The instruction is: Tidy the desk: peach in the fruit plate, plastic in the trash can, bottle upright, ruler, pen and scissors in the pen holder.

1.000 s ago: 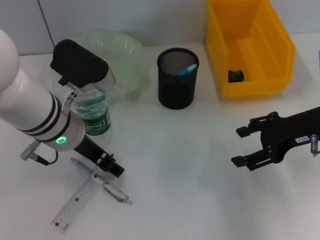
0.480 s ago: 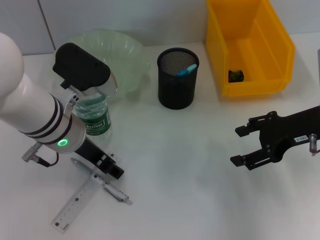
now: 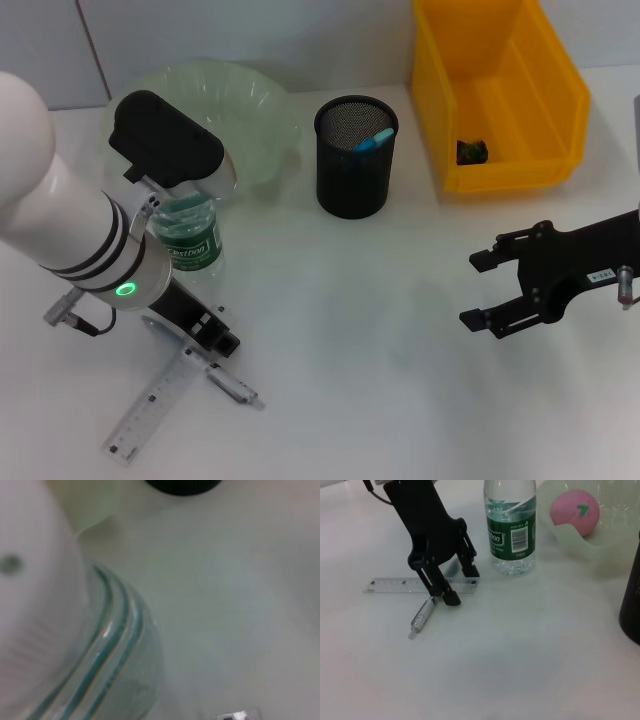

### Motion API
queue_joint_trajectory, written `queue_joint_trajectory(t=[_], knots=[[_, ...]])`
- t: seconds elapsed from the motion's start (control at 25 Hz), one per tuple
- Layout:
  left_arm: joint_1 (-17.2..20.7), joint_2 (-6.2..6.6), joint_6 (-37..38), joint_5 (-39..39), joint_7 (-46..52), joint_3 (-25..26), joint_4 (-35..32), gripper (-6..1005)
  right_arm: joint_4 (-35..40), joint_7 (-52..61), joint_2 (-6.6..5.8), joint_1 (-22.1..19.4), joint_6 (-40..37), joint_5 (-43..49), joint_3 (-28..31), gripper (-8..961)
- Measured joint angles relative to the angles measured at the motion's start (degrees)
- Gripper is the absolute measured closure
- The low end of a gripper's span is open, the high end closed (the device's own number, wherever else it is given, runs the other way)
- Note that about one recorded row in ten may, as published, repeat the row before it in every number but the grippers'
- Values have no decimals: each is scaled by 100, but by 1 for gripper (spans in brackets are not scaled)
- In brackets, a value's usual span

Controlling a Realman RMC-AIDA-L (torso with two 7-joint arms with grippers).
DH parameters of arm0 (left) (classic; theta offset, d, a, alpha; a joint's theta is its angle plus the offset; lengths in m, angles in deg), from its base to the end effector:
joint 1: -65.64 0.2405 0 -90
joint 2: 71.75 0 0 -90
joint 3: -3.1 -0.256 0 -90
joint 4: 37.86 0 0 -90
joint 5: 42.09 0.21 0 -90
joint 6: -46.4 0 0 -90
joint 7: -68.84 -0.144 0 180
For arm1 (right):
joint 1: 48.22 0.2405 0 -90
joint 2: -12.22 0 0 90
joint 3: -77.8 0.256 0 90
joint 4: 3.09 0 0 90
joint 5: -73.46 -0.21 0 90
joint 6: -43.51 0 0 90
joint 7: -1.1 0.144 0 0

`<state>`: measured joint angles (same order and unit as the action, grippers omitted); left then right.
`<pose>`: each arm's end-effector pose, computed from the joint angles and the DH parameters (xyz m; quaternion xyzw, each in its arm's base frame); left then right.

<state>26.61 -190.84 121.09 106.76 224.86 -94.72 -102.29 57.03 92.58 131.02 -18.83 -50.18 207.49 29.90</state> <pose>-0.1821 0.3549 -0.0708 -0.9107 -0.2972 0.2278 0.1745 0.2615 0.3326 0.0331 -0.9796 0.1691 0.0142 0.1073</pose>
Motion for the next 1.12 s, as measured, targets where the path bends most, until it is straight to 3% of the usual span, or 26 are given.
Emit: queue_joint_trajectory(t=[0.2, 0.64, 0.84, 0.88, 0.92, 1.04, 1.08, 1.12], knots=[[-15, 0, -14, 5, -1, -31, 17, 449, 2, 28, 0, 5, 0, 0, 0, 130], [74, 7, 190, -45, -1, 84, -400, 606, 60, 86, 0, 1, -45, -6, 3, 130], [363, 41, 551, -390, -27, 644, -1096, 604, 70, 88, 0, -13, -38, -30, 42, 130], [515, 54, 732, -917, -181, 1060, -1391, 603, 70, 89, 0, -15, -23, -36, 44, 130], [515, 54, 732, -917, -181, 1060, -1391, 603, 70, 89, 0, -15, -23, -36, 44, 130], [803, 55, 1007, -2018, -672, 1792, -1721, 602, 70, 89, 0, -6, -12, -43, 43, 130], [999, 58, 1097, -2841, -985, 2203, -1821, 601, 70, 89, 0, -1, -11, -46, 49, 130], [999, 58, 1097, -2841, -985, 2203, -1821, 601, 70, 89, 0, 1, -10, -48, 61, 130]])
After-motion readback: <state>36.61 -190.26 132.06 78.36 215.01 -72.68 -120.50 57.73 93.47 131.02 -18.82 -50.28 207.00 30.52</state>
